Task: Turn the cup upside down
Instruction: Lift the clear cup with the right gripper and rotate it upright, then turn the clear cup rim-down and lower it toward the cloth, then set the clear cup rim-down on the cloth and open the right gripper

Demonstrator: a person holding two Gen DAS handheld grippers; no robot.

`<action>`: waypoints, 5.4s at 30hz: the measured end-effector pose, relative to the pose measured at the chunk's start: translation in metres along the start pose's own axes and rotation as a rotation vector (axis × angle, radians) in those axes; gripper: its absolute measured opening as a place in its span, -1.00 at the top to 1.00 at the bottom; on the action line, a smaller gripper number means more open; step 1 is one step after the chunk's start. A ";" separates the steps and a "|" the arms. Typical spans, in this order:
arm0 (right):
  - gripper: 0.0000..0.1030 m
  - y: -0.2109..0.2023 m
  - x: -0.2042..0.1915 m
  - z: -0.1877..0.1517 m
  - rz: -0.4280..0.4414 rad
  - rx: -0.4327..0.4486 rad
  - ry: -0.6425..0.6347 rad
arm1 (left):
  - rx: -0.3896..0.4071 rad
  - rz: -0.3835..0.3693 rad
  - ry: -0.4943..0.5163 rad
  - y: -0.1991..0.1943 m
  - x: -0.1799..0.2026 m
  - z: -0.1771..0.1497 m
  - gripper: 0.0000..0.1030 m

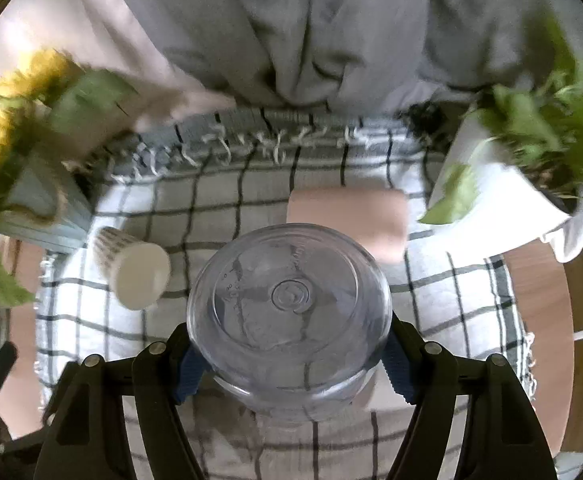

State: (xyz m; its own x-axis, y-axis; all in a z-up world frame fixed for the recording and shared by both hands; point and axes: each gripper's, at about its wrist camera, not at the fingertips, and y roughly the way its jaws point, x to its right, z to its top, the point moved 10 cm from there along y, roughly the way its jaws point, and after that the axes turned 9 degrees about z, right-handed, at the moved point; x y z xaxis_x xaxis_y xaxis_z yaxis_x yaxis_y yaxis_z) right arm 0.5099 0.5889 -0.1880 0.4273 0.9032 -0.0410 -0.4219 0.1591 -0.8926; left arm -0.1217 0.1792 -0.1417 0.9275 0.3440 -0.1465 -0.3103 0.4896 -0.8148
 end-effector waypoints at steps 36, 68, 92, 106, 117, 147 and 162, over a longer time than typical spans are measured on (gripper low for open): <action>-0.42 0.016 -0.008 -0.190 0.006 -0.281 0.252 | -0.113 -0.125 0.171 -0.010 -0.017 -0.126 -1.00; -0.68 -0.068 0.022 -0.168 0.052 -0.027 0.402 | -0.135 -0.339 0.395 -0.075 0.047 -0.147 -1.00; -0.68 -0.051 0.137 -0.212 0.020 -0.079 0.599 | -0.320 -0.387 0.609 -0.061 0.158 -0.207 -0.82; -0.68 -0.048 0.142 -0.214 0.021 -0.085 0.587 | -0.325 -0.480 0.686 -0.071 0.166 -0.231 -0.41; -0.68 -0.057 0.139 -0.204 0.012 -0.057 0.518 | -0.008 -0.624 0.731 -0.123 0.157 -0.200 -0.41; -0.68 -0.081 0.146 -0.228 -0.087 -0.023 0.470 | 0.071 -0.794 0.864 -0.160 0.127 -0.234 -0.96; -0.80 -0.167 0.096 -0.195 -0.111 0.227 0.359 | 0.203 -0.693 0.628 -0.168 0.051 -0.132 -1.00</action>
State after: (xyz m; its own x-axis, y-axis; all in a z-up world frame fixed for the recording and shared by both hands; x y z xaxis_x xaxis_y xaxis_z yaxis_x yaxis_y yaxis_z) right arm 0.7774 0.5717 -0.1309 0.7136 0.6864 -0.1400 -0.5060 0.3668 -0.7806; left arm 0.0049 0.0085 -0.0862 0.8427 -0.5382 0.0097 0.3742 0.5728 -0.7293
